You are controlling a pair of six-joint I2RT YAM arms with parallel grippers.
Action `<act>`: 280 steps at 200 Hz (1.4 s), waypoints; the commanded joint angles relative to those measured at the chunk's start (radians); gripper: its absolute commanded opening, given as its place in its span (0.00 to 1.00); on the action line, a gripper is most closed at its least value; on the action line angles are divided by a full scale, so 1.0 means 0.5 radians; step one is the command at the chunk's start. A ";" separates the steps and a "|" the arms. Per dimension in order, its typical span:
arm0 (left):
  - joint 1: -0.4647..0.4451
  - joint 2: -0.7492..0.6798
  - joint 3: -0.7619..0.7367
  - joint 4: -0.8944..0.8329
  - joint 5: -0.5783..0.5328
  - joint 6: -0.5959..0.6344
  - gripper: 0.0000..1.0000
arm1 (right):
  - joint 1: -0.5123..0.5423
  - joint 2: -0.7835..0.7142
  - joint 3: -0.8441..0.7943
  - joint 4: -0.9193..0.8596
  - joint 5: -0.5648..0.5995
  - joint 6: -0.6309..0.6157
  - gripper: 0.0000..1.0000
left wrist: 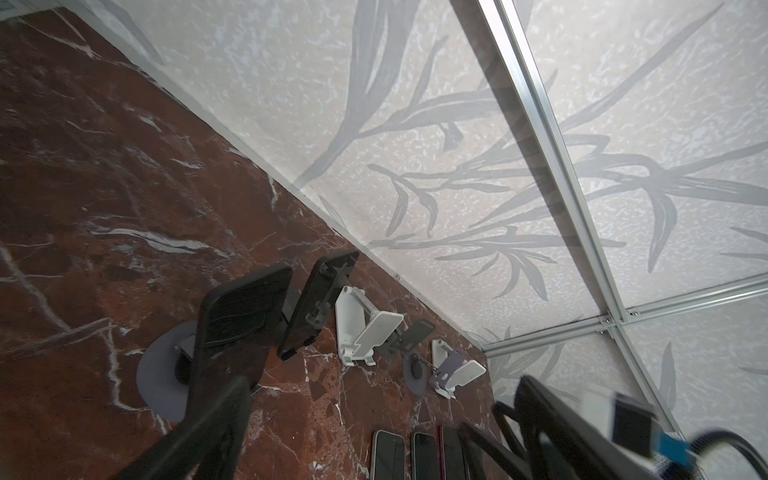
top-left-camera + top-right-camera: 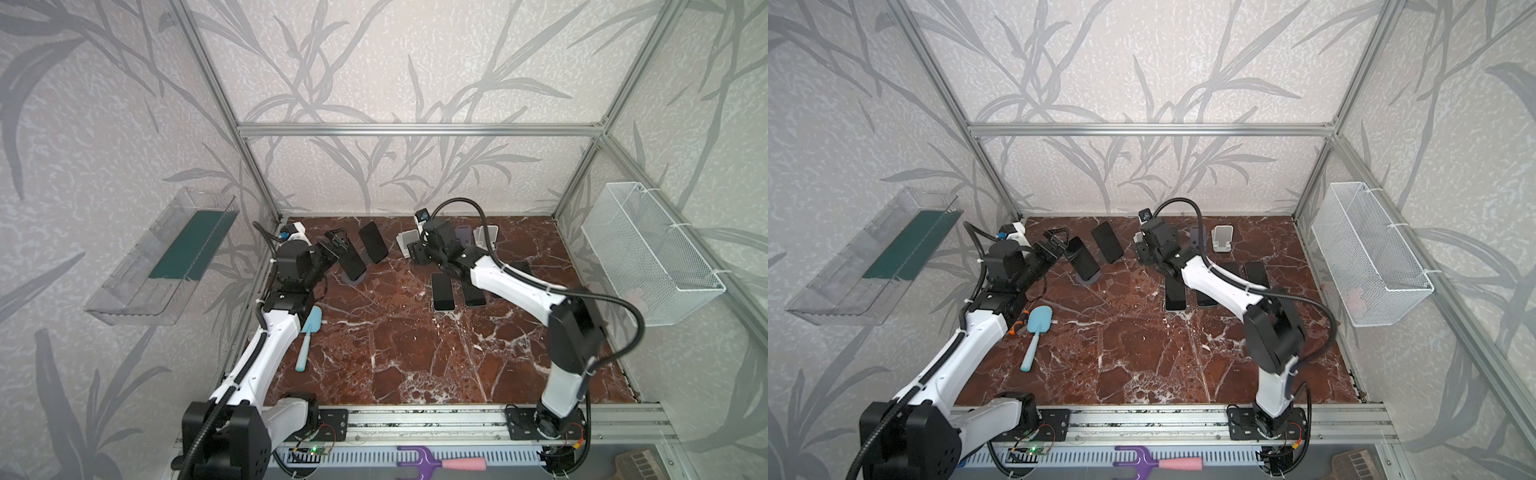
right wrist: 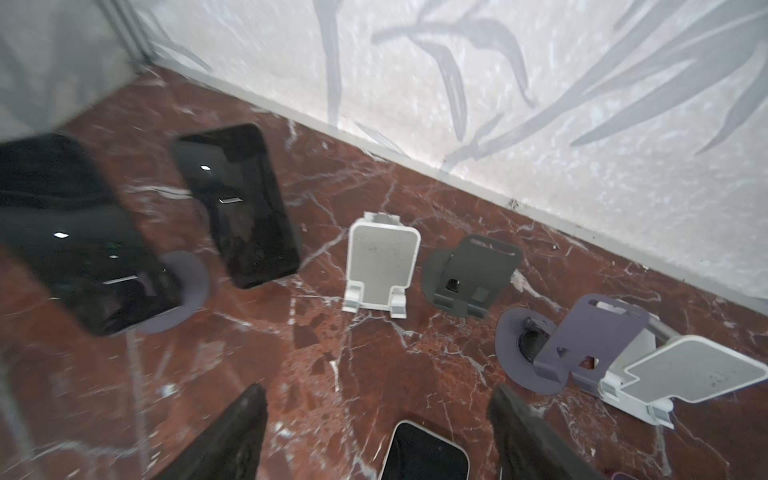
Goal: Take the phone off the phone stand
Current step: 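Carry the white stand toward the far wall and set it down, then open the right gripper and move it toward the standing black phones, then lower the right gripper onto the black phone on the grey stand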
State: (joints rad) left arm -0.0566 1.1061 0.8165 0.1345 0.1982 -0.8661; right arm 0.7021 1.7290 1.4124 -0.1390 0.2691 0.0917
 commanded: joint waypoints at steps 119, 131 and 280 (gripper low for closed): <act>0.003 -0.123 -0.104 0.204 -0.086 -0.155 0.97 | 0.377 -0.385 -0.699 0.173 -0.145 -0.153 0.90; 0.003 -0.127 -0.099 0.218 -0.052 -0.168 0.97 | 0.378 -0.303 -0.620 0.199 -0.302 -0.140 0.87; 0.231 0.067 -0.058 0.308 0.180 -0.284 0.90 | 0.289 0.799 0.475 0.411 -0.836 -0.141 0.95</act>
State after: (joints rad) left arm 0.0437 1.1282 0.7513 0.2584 0.2596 -0.9855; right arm 0.8539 2.0663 1.5715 0.0437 -0.1303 0.0349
